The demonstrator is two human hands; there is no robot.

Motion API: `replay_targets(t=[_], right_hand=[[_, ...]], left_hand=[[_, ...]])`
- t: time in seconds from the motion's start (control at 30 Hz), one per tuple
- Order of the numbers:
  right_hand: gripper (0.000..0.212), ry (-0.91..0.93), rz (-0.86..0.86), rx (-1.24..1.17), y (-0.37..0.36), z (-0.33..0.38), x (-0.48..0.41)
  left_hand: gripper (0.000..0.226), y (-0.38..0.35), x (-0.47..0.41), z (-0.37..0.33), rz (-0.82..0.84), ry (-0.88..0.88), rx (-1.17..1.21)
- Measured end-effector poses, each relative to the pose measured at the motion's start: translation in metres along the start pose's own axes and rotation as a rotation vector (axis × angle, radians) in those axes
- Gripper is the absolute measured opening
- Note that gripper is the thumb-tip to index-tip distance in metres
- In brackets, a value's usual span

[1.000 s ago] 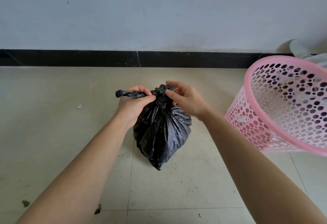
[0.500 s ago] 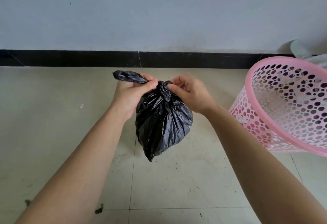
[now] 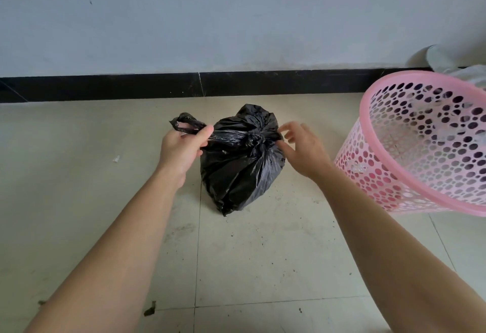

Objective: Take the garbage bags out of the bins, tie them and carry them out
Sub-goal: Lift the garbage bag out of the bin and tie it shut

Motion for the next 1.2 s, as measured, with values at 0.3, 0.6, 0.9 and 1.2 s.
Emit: replay_targets(t=[0.3, 0.6, 0.9, 1.2], right_hand=[[0.100, -0.739, 0.017, -0.851, -0.069, -0.026, 0.036], [0.088, -0.537, -0.001, -0.546, -0.126, -0.008, 0.028], [0.080, -0.435, -0.155, -0.487, -0.132, -0.013, 0.050], [0.074, -0.402, -0.042, -0.401, -0.114, -0.001, 0.145]], left_hand=[[0.111, -0.037, -0.023, 0.078, 0.052, 0.320, 0.030], [0.077, -0.036, -0.043, 0.127, -0.171, 0.104, -0.292], [0.044, -0.023, -0.029, 0.140, -0.330, -0.134, -0.246], [0.049, 0.009, 0.084, 0.166, -0.361, -0.140, -0.406]])
Point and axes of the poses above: each hand's wrist, its own x-axis away from the middle knuckle, its own y-axis out of the back of the hand, z = x × y, the point moved 8 cm from there along -x, towards the middle knuckle, and after that the axes turned 8 degrees about -z, right-handed, at the moved point
